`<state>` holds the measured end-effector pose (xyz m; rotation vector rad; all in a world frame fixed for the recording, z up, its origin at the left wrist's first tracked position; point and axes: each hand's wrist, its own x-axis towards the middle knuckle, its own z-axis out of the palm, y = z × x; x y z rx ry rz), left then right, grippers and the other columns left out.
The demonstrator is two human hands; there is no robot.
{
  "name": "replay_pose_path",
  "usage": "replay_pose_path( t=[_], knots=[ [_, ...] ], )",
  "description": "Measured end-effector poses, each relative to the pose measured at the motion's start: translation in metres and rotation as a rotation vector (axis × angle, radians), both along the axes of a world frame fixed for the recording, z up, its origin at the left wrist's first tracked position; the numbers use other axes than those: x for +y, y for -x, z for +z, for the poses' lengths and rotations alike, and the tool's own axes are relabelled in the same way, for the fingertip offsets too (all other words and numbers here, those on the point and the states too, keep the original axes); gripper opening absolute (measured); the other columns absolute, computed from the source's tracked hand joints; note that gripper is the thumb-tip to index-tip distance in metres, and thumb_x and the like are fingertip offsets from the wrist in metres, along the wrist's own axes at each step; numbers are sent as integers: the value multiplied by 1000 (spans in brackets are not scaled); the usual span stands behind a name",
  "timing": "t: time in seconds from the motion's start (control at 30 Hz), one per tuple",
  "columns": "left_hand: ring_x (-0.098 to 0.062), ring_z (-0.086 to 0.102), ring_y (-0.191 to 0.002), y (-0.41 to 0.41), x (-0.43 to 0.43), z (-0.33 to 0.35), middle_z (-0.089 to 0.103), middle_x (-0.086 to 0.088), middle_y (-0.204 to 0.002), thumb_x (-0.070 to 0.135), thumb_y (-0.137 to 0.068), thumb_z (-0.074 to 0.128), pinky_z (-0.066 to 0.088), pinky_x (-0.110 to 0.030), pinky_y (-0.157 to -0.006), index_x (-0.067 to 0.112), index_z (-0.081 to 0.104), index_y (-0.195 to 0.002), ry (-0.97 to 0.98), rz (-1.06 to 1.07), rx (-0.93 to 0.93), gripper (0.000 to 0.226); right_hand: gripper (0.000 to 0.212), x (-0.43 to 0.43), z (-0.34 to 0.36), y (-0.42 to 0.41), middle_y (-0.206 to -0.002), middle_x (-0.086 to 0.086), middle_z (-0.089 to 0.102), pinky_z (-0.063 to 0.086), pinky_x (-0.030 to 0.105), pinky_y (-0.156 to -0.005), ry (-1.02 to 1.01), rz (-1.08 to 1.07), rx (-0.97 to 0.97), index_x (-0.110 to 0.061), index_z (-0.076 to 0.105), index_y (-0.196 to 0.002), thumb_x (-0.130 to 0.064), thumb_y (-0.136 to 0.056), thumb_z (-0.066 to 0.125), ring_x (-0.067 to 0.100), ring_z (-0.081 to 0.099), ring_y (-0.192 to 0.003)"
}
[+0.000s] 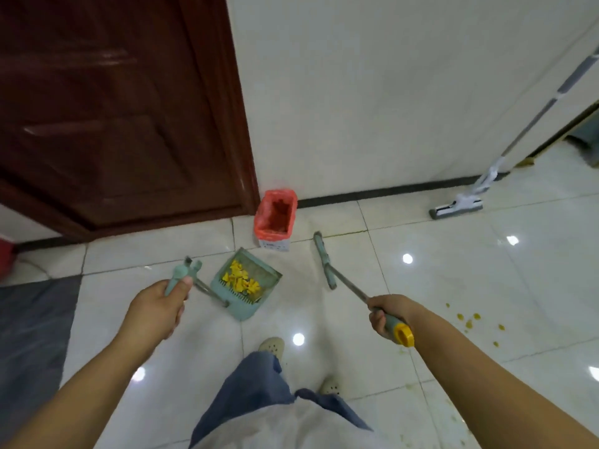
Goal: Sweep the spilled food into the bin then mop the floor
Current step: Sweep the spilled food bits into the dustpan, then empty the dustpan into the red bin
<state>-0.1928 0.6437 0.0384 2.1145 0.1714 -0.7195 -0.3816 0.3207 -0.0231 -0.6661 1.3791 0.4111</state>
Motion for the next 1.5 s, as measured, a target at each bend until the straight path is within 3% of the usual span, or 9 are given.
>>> replay_pose_path(
  t=[0.2,0.4,0.53,0.7,0.77,1.03,1.5],
  knots=[
    [-20,44,-53,62,-2,42,50,-10,-60,38,-94,48,35,-26,-50,-3,57,-80,-35,53,-207,44,16,-27,6,26,-39,8,43,36,13,-26,-7,107,-9,-4,46,-81,-8,-96,48,11,41,-23],
    [-26,52,-59,93,-29,56,56,-9,-60,39,-92,49,41,-33,-58,9,52,-68,-174,-98,-413,39,15,-36,6,45,-42,8,44,37,13,-27,-9,143,-12,-3,47,-82,-8,-96,48,11,40,-23],
    [-28,59,-70,88,-50,32,62,-8,-72,46,-91,47,48,-36,-64,11,56,-86,-328,-262,-489,36,15,-38,6,53,-43,7,43,37,13,-27,-11,144,-13,-3,48,-82,-9,-96,50,10,40,-24],
    [-28,63,-83,82,-77,-2,68,-8,-93,52,-92,42,32,-29,-57,15,54,-108,-537,-550,-629,42,12,-40,9,65,-45,7,43,38,14,-27,-12,161,-11,-1,48,-86,-8,-95,50,11,41,-25],
    [-25,64,-87,83,-87,-15,68,-4,-97,55,-93,38,33,-29,-58,15,52,-112,-643,-689,-675,46,12,-39,10,69,-44,7,43,38,14,-27,-7,168,-5,0,48,-87,-8,-96,50,11,40,-25],
    [-21,66,-89,91,-124,-58,66,-2,-104,56,-95,30,36,-26,-60,15,48,-118,-785,-983,-684,50,10,-32,14,68,-44,7,44,38,14,-27,-17,198,8,-1,48,-88,-8,-96,50,10,41,-26],
    [-25,63,-98,89,-143,-64,64,-7,-113,47,-98,33,47,-33,-73,11,43,-129,-793,-1270,-651,49,13,-4,6,14,-46,7,46,37,12,-29,-25,414,30,-3,47,-83,-8,-94,51,10,42,-26]
  ],
)
